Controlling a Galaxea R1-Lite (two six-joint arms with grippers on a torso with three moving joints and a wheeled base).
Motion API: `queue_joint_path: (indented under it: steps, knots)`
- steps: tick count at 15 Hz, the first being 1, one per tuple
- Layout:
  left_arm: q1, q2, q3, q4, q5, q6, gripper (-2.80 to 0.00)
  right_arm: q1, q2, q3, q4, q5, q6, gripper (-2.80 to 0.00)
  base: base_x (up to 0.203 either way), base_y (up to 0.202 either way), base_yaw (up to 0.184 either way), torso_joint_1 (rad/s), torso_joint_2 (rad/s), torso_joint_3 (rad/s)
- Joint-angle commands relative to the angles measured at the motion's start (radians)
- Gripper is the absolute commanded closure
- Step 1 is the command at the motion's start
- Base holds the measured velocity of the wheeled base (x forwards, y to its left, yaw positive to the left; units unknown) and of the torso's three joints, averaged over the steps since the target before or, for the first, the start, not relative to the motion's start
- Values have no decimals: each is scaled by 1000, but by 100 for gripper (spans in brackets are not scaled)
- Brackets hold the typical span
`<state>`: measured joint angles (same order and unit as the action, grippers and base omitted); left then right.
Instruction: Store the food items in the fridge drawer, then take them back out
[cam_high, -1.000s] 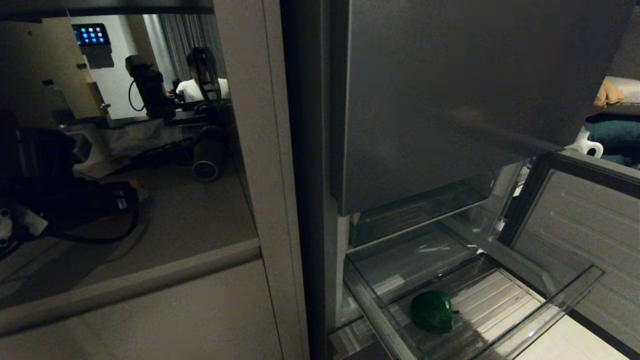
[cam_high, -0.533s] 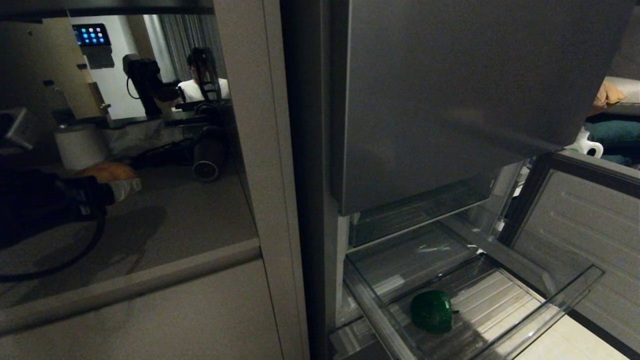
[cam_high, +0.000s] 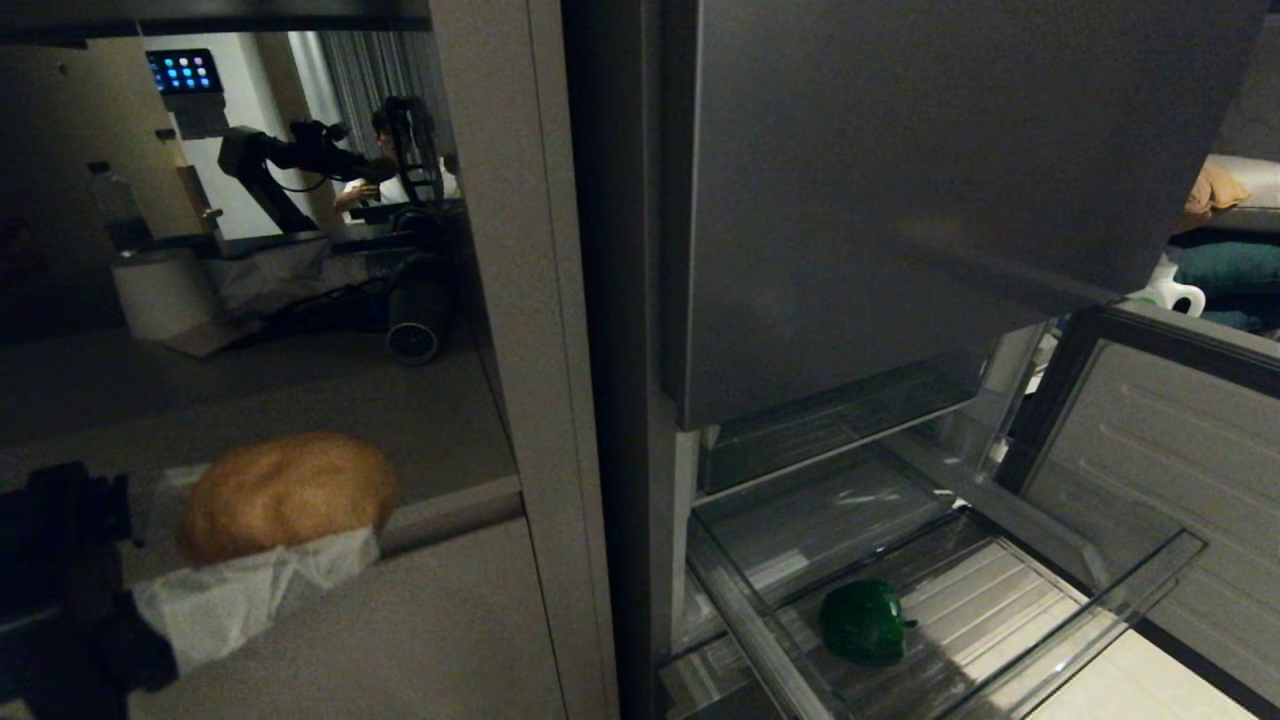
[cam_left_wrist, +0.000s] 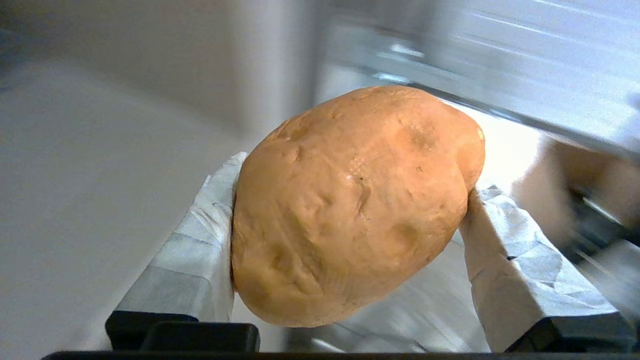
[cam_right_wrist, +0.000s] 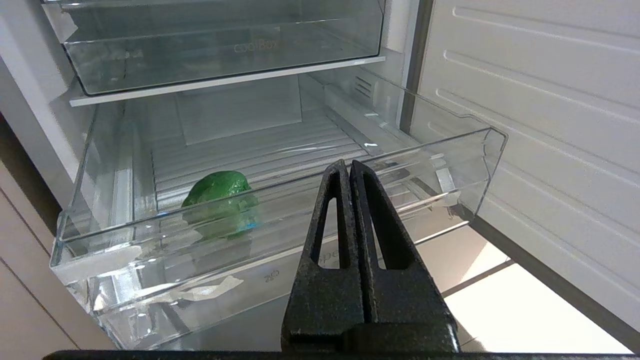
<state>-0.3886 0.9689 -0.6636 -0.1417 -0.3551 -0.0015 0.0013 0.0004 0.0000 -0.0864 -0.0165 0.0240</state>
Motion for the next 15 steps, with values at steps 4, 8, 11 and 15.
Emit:
queue_joint_path:
  steps: [4, 8, 11, 15]
  knots:
    - [-221, 188, -10, -54, 17, 0, 0, 0, -2, 31, 0, 0, 1, 0, 0, 0, 0, 0, 0, 0]
    - [-344, 410, -43, -229, 117, 1, 0, 0, -2, 31, -1, 0, 1, 0, 0, 0, 0, 0, 0, 0]
    - [-422, 562, -122, -313, 199, 1, 0, 0, -2, 31, 0, 0, 1, 0, 0, 0, 0, 0, 0, 0]
    - [-514, 664, -182, -334, 261, -1, 0, 0, -2, 31, 0, 0, 1, 0, 0, 0, 0, 0, 0, 0]
